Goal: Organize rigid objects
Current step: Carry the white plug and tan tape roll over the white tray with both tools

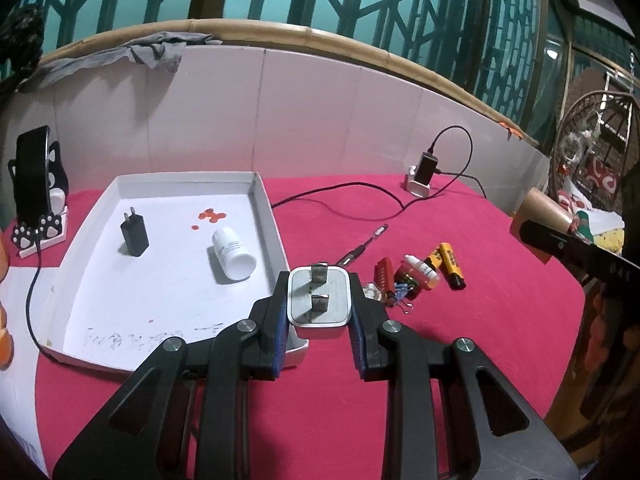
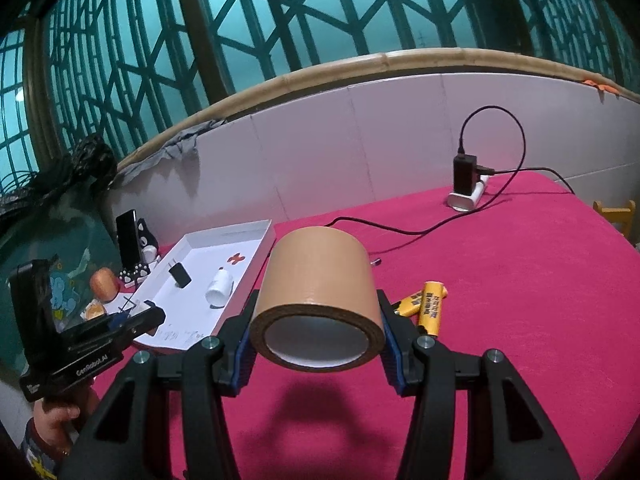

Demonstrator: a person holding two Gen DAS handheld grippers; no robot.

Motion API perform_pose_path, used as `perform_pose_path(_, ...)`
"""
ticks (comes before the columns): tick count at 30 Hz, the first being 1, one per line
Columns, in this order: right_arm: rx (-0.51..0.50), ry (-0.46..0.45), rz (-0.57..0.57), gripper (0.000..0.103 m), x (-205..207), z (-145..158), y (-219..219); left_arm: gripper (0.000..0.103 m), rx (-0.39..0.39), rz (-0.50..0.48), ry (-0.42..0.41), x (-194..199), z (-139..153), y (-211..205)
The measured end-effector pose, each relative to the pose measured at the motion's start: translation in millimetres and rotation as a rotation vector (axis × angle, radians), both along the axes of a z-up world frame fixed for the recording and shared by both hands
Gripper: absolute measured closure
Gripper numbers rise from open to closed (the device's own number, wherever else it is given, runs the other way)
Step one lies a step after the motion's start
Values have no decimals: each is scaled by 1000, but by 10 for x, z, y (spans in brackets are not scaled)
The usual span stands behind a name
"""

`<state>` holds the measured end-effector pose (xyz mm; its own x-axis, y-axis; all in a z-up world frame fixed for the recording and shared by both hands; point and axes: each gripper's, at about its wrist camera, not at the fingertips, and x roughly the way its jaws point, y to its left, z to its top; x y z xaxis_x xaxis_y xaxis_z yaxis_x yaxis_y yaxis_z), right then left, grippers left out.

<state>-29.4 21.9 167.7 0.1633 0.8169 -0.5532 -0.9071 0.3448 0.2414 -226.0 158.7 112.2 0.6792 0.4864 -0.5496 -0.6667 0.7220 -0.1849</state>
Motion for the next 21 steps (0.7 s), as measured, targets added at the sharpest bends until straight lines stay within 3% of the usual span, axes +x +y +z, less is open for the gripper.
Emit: perform_pose_path(21,-50,-79,196,51,-498,92,745,78,-39,178,-63,-652,-15,494)
